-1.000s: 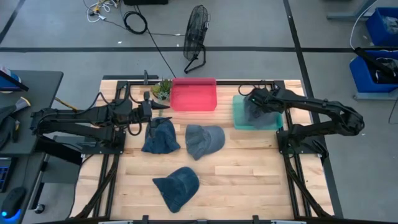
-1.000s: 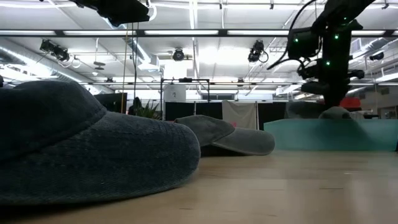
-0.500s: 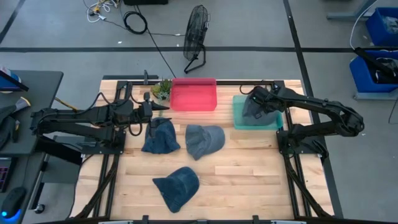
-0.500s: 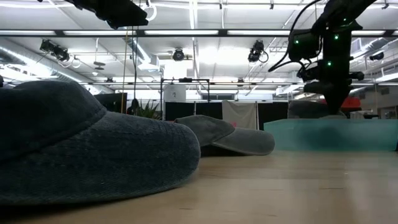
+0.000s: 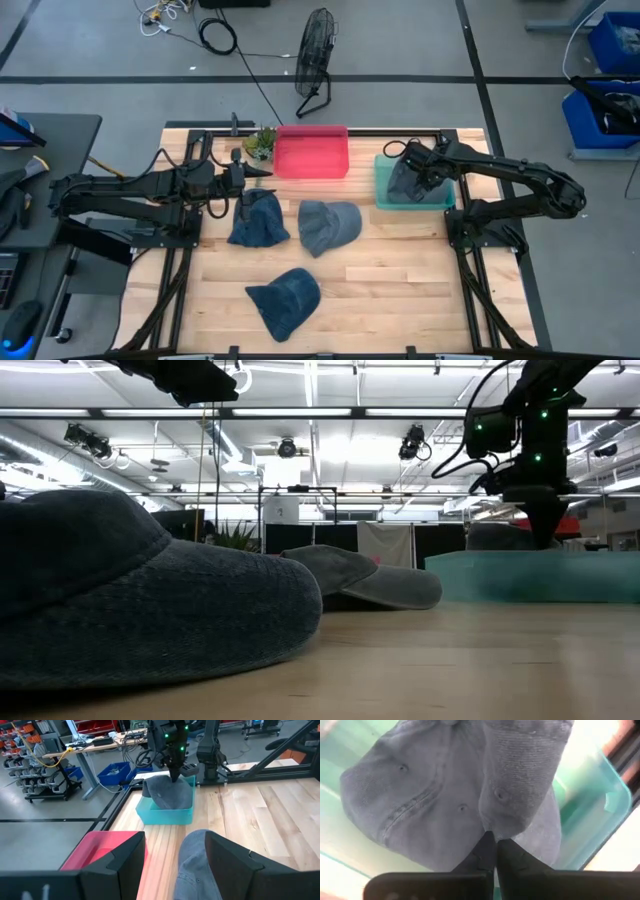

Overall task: Pick & Place hat
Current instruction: Put the bottom gray cap into the green bin, then put the gray cap into the green bin

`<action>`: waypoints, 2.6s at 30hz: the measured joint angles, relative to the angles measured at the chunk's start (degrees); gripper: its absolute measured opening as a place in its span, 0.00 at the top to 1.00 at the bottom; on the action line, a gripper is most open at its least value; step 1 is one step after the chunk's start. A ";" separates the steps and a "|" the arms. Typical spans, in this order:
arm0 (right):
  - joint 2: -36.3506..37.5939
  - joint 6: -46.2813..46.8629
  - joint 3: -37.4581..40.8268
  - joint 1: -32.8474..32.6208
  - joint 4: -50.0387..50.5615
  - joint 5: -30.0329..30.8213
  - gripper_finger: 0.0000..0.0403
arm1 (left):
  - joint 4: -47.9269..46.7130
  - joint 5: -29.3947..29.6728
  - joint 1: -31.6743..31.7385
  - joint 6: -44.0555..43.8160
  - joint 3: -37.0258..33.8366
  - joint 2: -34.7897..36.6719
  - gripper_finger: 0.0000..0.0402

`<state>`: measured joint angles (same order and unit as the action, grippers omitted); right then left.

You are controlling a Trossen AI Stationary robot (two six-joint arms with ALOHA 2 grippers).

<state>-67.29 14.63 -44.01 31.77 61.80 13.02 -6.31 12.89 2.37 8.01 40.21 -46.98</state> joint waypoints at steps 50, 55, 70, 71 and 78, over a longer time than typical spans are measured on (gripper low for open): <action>-10.94 2.98 -19.93 -22.98 -0.32 -10.12 0.55 | -7.19 -1.95 0.00 -10.82 -2.80 -5.27 0.52; -14.38 2.96 -19.93 -23.43 1.87 -9.41 0.46 | -0.09 -2.19 0.00 -10.30 -2.76 -12.86 0.54; -15.47 5.13 -19.93 -23.41 11.85 -6.35 0.41 | 8.77 -7.85 5.22 0.13 8.17 -44.89 0.53; -15.47 5.80 -19.93 -23.41 11.85 -6.32 0.42 | 8.68 -8.45 5.34 0.17 8.72 -46.62 0.53; -15.45 10.77 -19.93 -23.41 8.78 -6.35 0.42 | 8.98 -8.71 5.45 0.20 11.06 -55.81 0.53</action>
<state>-82.74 25.40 -63.94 8.36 70.58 6.68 2.68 4.18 7.82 8.21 51.27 -102.79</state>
